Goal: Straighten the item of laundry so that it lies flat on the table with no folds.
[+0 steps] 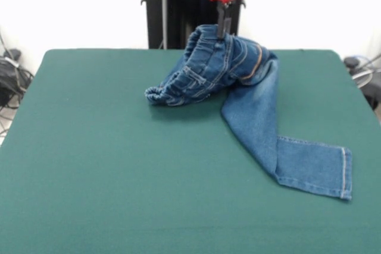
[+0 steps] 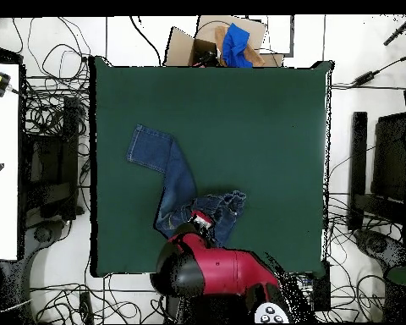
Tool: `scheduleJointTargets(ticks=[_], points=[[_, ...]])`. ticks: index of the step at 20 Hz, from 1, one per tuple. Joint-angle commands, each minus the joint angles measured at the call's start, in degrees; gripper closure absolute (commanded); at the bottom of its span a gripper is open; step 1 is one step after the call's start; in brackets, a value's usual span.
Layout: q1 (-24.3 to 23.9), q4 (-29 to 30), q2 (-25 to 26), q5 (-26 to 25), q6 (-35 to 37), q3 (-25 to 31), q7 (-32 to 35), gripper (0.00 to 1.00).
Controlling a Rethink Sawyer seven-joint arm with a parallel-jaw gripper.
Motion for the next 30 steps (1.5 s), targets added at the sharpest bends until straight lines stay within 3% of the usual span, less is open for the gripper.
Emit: scheduleJointTargets(ticks=[1, 6, 9, 12, 17, 22, 26, 30], points=[[2.9, 2.8, -1.6, 3.3, 1.1, -2.1, 17.3, 1.0], [0.9, 1.8, -0.2, 3.6, 0.1, 0.4, 16.8, 1.0], [-1.9, -3.6, 5.4, 3.7, 1.3, 4.3, 14.0, 1.0], [-4.4, -7.7, 7.9, 3.5, 3.2, 7.8, 11.3, 1.0], [-9.2, -16.7, 12.4, 2.2, 11.3, 14.9, 3.6, 1.0], [-13.9, -21.0, 16.5, 0.4, 16.8, 19.5, -0.5, 1.0], [-16.8, -22.2, 17.8, -0.9, 18.9, 21.6, -1.4, 1.0], [-18.9, -23.7, 15.9, -1.9, 22.1, 20.8, -1.0, 1.0]])
